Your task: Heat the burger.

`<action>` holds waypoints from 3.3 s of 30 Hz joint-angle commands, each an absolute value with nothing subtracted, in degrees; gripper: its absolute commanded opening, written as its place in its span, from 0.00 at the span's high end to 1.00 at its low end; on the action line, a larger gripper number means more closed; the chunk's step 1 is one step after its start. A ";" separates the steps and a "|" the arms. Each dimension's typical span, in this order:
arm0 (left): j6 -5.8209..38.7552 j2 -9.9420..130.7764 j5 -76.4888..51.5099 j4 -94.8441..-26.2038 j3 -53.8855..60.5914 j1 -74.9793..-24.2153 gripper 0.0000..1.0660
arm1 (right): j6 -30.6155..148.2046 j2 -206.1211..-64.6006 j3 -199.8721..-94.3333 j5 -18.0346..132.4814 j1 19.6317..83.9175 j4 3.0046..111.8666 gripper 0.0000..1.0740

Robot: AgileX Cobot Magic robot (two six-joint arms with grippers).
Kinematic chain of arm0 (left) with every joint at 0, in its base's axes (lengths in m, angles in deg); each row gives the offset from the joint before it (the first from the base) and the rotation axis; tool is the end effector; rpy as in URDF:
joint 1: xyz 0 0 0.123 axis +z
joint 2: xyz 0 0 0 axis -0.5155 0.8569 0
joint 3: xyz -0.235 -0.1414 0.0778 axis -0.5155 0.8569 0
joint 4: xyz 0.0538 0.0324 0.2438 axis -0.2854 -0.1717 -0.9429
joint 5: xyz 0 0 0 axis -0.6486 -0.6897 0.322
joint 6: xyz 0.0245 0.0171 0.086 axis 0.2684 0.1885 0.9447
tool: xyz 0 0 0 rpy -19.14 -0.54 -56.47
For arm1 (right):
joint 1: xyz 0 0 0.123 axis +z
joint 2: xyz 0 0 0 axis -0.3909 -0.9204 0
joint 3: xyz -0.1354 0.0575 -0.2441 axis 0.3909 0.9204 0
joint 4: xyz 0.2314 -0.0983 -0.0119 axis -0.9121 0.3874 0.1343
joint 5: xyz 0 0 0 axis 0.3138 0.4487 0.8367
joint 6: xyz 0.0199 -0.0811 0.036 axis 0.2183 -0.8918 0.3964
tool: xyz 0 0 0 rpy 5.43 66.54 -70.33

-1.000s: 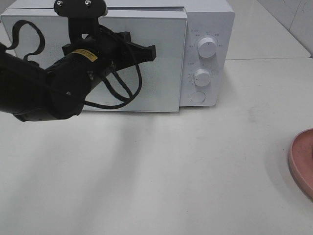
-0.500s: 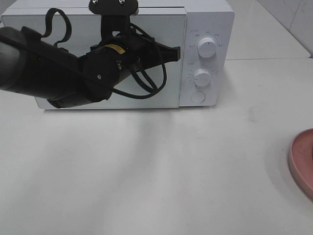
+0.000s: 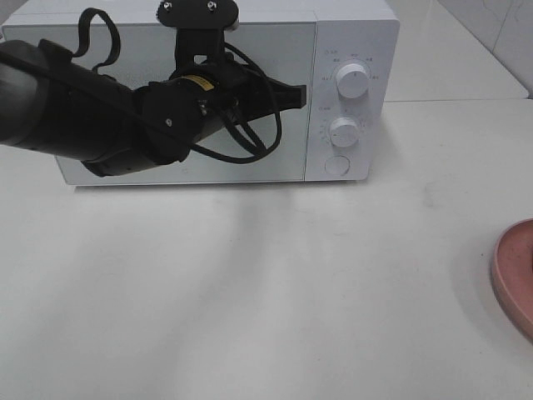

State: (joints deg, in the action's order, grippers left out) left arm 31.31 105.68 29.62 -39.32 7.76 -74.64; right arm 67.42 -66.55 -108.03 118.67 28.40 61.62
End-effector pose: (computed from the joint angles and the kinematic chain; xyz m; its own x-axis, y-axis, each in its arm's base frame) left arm 0.3308 -0.2773 0.1861 -0.3071 -0.0062 -0.9517 0.3895 0.9116 -0.1316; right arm -0.0030 -0.0058 0.2811 -0.4104 -0.0046 -0.9119 -0.0259 0.9996 0.0066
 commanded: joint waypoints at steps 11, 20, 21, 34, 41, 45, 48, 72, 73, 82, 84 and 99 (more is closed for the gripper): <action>35.37 97.43 13.24 -37.78 11.09 -75.95 1.00 | 67.07 -64.94 -107.97 117.70 28.05 61.62 0.30; 33.66 92.39 -14.04 -37.89 11.09 -75.09 0.33 | 67.07 -64.94 -107.97 117.70 28.05 61.62 0.30; 33.66 92.39 -14.04 -37.89 11.09 -75.09 0.33 | 67.07 -64.94 -107.97 117.70 28.05 61.62 0.30; 32.68 85.46 -53.69 -41.90 11.03 -62.78 0.06 | 67.07 -64.94 -107.97 117.70 28.05 61.62 0.30; 32.68 80.18 -68.01 -42.13 11.03 -53.72 0.06 | 67.07 -64.94 -107.97 117.70 28.05 61.62 0.30; 32.17 75.72 -72.02 -45.05 11.03 -48.05 0.06 | 67.07 -64.94 -107.97 117.70 28.05 61.62 0.30; 29.53 71.82 -74.88 -49.98 11.03 -43.64 0.06 | 67.07 -64.94 -107.97 117.70 28.05 61.62 0.30; 23.29 40.36 -64.97 -63.56 26.73 -30.58 0.06 | 67.07 -64.94 -107.97 117.70 28.05 61.62 0.30; 23.29 37.33 -63.83 -63.56 29.25 -30.58 0.06 | 67.07 -64.94 -107.97 117.70 28.05 61.62 0.30; 23.29 23.06 -59.01 -63.56 40.08 -30.58 0.06 | 67.07 -64.94 -107.97 117.70 28.05 61.62 0.30; 23.29 21.57 -58.61 -63.56 40.94 -30.58 0.06 | 67.07 -64.94 -107.97 117.70 28.05 61.62 0.30; 22.83 -3.18 -63.02 -66.08 43.75 -30.58 0.06 | 67.07 -64.94 -107.97 117.70 28.05 61.62 0.30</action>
State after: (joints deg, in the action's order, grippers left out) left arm 23.23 -1.35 -62.80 -66.14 43.57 -30.58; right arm 67.42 -66.55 -108.03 118.62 28.40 61.62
